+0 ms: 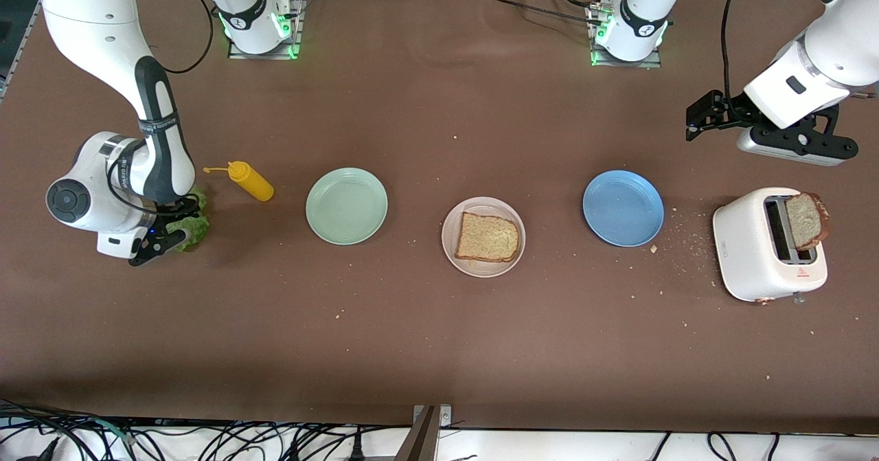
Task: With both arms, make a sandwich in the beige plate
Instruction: 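Close the right gripper on the lettuce leaf and lift it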
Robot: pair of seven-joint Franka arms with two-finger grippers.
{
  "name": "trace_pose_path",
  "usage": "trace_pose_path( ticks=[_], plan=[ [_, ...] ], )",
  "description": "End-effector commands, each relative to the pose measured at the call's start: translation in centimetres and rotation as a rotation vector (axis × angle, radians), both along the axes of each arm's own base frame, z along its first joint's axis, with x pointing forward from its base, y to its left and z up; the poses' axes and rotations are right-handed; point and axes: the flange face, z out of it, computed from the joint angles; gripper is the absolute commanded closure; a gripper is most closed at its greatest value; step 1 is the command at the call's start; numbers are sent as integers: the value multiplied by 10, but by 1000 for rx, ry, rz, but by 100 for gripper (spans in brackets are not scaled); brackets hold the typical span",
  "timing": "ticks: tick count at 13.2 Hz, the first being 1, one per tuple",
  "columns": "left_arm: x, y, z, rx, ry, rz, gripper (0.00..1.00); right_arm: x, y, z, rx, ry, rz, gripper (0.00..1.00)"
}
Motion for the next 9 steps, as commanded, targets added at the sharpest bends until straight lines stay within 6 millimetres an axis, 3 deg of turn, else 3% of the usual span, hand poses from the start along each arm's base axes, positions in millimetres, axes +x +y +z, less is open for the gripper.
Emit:
trace_pose_path(
  ticks=[1,3,4,6,9],
  plan=[
    [2,-2,5,-14,6,-1,0,-5,1,-4,15,-5,-5,35],
    [2,-2,6,-14,6,-1,0,-6,1,-4,17,-2,2,80],
    [2,-2,6,-14,5,-1,0,-6,1,-4,17,-2,5,97],
    [2,-2,6,-14,5,-1,0,-6,0,-5,19,3,3,100],
    [2,-2,6,-14,6,-1,0,-3,14,-4,33,2,23,100]
  ],
)
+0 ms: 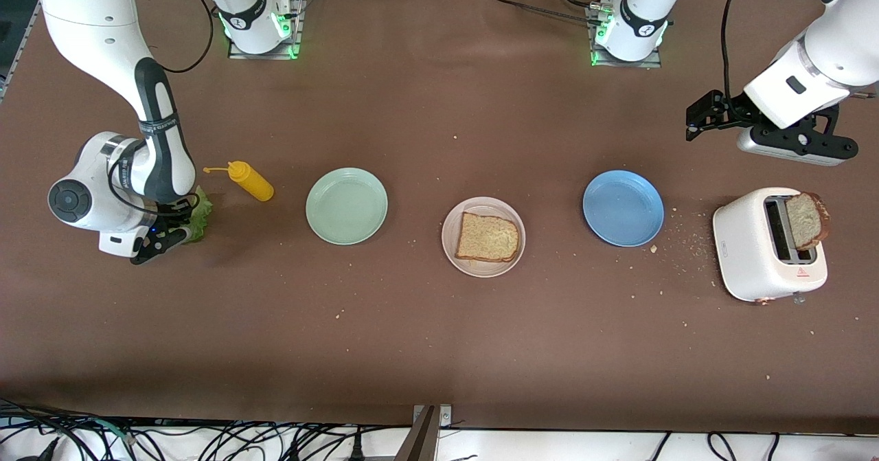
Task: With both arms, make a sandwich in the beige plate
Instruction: 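Close the right gripper on the lettuce leaf and lift it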
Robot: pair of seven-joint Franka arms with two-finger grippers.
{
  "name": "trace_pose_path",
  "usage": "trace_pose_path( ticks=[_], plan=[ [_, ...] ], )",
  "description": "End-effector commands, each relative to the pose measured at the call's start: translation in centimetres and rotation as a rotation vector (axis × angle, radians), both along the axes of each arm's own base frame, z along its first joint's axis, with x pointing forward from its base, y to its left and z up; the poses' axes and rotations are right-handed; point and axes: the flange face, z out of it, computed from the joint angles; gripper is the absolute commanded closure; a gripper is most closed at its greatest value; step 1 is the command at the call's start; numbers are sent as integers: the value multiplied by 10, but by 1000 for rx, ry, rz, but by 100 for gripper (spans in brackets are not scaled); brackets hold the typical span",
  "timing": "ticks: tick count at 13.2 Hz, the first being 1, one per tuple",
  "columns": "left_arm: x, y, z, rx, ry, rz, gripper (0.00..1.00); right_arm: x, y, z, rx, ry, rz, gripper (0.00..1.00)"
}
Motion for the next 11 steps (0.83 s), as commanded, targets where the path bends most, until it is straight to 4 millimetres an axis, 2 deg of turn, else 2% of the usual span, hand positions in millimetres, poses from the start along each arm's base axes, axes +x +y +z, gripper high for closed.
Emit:
trace_pose_path(
  ticks=[1,3,5,8,11],
  plan=[
    [2,-2,6,-14,5,-1,0,1,13,4,29,-13,22,100],
    [2,-2,6,-14,5,-1,0,10,18,15,28,-37,34,100],
    [2,-2,5,-14,6,-1,0,21,24,36,32,-66,49,100],
    [2,-2,6,-14,5,-1,0,39,58,87,65,-81,74,100],
    [2,-2,6,-14,5,-1,0,50,101,141,84,-47,-26,100]
  ],
)
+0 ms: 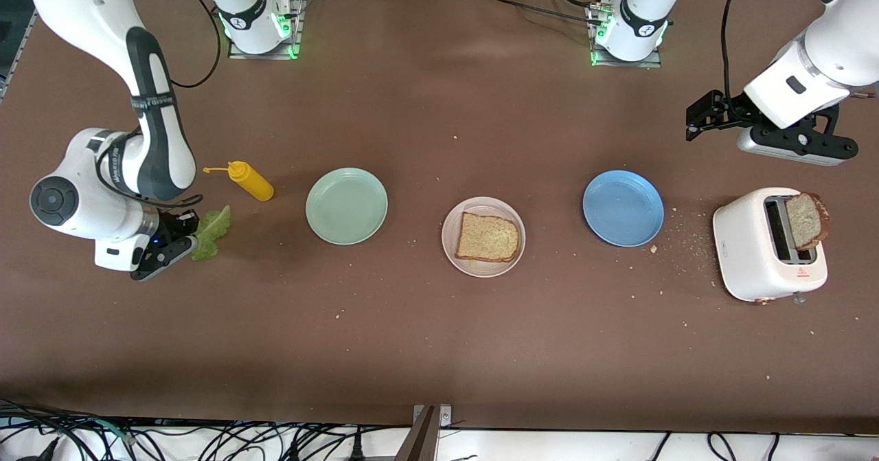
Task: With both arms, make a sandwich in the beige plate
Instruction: 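Close the right gripper on the lettuce leaf and lift it, then carry the lettuce leaf over the bread on the beige plate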
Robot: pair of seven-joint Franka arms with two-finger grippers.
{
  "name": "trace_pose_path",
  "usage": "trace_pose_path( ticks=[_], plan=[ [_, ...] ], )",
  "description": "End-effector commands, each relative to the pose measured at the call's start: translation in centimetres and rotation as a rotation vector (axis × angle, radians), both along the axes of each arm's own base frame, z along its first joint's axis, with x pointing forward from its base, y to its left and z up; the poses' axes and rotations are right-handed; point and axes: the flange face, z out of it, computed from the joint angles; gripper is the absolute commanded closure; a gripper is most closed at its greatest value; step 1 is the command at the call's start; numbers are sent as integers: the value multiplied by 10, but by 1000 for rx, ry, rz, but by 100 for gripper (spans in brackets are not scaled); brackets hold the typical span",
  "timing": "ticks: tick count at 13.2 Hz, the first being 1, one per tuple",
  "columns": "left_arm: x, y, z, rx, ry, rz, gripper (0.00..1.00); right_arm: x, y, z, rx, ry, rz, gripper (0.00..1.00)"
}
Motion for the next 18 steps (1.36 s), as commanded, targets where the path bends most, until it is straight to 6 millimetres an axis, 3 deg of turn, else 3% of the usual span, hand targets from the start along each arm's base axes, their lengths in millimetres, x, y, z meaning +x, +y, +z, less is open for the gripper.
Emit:
trace_pose_path(
  ticks=[1,5,10,13,16,18],
  plan=[
    [2,-2,5,-14,6,-1,0,4,37,54,17,46,-95,100],
    [2,-2,6,-14,5,-1,0,-3,128,100,42,65,-290,100],
    [2,-2,6,-14,5,-1,0,-42,282,110,135,133,-599,100],
    [2,-2,6,-14,5,-1,0,-58,370,94,231,156,-867,100],
    [2,-2,5,-14,6,-1,0,-62,434,51,370,95,-1021,100],
    [2,-2,6,-14,5,-1,0,-59,472,34,475,75,-1081,100]
  ],
)
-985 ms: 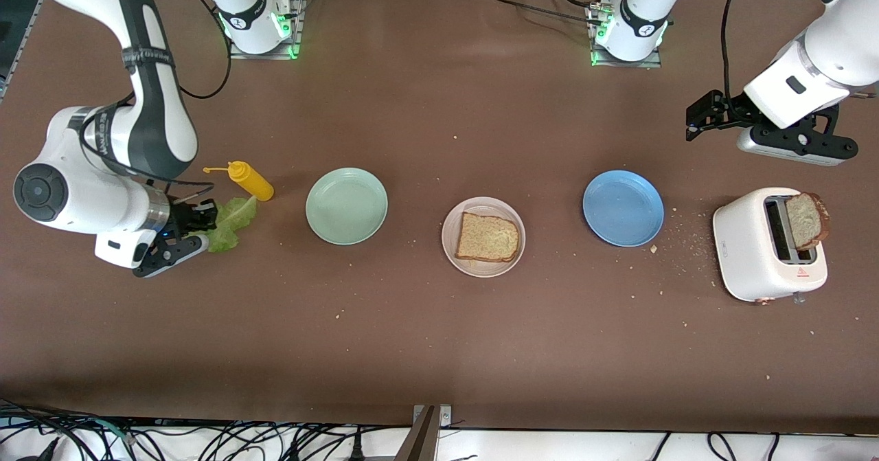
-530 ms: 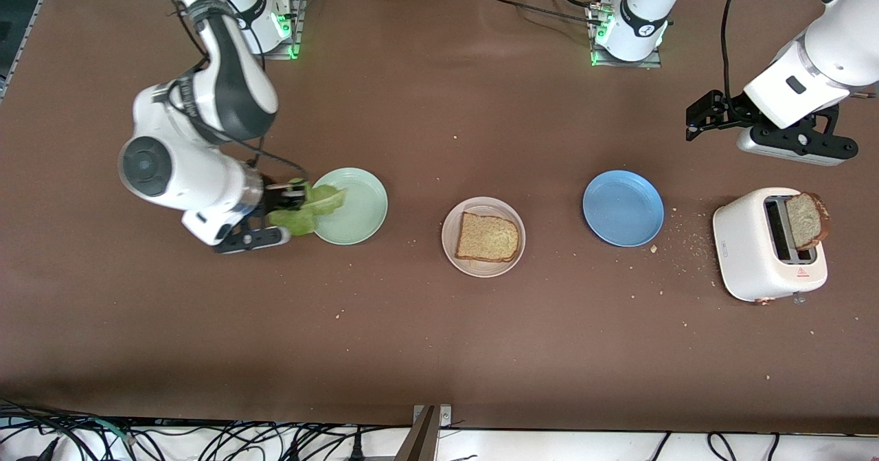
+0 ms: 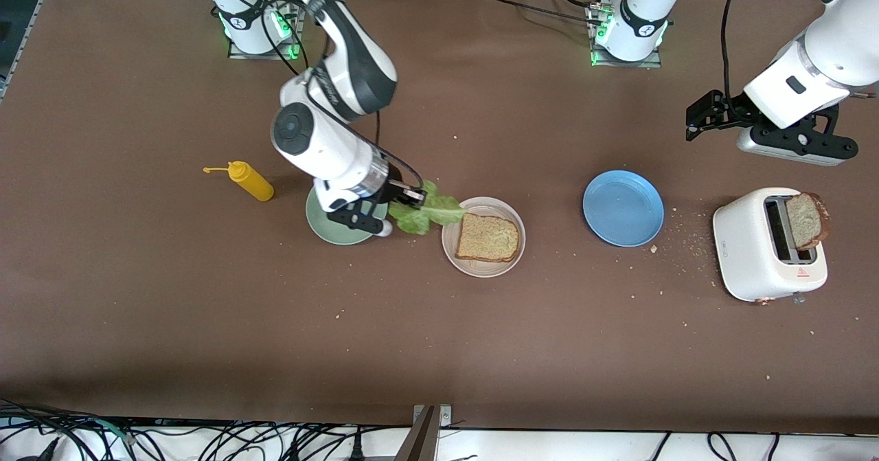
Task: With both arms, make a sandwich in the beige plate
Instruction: 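Carry the lettuce leaf over the bread on the beige plate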
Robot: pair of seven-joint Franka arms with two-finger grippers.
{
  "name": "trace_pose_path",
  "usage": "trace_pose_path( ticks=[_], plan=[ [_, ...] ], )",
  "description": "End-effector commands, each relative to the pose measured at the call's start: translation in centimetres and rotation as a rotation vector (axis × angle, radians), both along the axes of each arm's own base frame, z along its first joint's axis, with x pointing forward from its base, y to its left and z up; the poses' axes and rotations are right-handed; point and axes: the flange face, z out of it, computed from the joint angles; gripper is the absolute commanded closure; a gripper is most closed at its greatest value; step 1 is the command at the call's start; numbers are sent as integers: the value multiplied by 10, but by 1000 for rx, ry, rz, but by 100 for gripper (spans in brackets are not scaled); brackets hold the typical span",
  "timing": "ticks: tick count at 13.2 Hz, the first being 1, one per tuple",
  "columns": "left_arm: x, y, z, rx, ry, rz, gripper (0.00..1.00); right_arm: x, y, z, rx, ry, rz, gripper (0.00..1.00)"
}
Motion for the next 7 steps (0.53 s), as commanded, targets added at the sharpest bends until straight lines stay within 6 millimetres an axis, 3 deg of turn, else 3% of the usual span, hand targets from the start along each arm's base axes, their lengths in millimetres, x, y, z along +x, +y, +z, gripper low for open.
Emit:
trace_pose_path(
  ticks=[1,3,5,7],
  plan=[
    [2,-2,6,-14,5,0,0,11,47,-22,89,-45,-79,100],
    [2,-1,5,-13,8,1,0,3,80,-49,149,-91,-109,100],
    [2,-1,5,-13,8,1,0,3,89,-74,165,-143,-140,100],
    [2,-1,5,-13,8,1,0,8,103,-87,191,-215,-149,100]
  ],
)
